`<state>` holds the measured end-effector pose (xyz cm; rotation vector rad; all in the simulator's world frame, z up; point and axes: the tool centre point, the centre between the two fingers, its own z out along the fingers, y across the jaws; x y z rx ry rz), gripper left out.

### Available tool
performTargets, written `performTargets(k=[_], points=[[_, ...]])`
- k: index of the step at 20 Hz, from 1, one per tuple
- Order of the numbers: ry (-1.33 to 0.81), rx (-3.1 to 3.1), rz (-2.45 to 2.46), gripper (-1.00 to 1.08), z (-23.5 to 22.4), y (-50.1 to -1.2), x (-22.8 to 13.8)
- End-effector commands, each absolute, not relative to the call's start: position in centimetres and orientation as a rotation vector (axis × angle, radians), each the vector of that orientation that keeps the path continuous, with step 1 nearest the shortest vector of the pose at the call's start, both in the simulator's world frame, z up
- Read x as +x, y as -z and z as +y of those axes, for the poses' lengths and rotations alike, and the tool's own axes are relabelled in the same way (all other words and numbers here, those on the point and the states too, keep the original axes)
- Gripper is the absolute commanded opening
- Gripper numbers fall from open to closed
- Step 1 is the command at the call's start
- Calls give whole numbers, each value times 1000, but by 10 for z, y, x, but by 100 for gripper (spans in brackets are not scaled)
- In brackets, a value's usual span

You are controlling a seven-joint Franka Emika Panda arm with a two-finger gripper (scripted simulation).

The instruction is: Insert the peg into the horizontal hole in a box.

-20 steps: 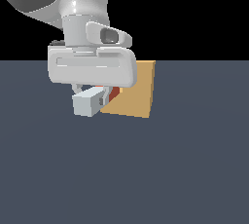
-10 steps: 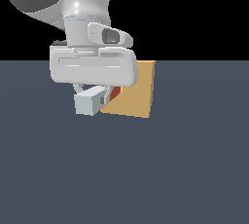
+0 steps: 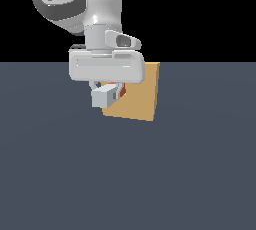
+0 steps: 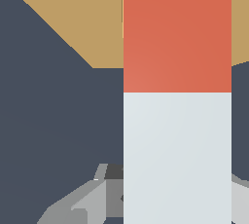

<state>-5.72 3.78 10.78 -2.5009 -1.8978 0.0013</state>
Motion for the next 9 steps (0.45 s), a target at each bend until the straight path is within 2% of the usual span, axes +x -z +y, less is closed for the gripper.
performTargets(k=[1,9], points=[[4,-2503,-1898,-100,55,-109,-52],[5,-2503,-1899,-100,77,-110,-44]])
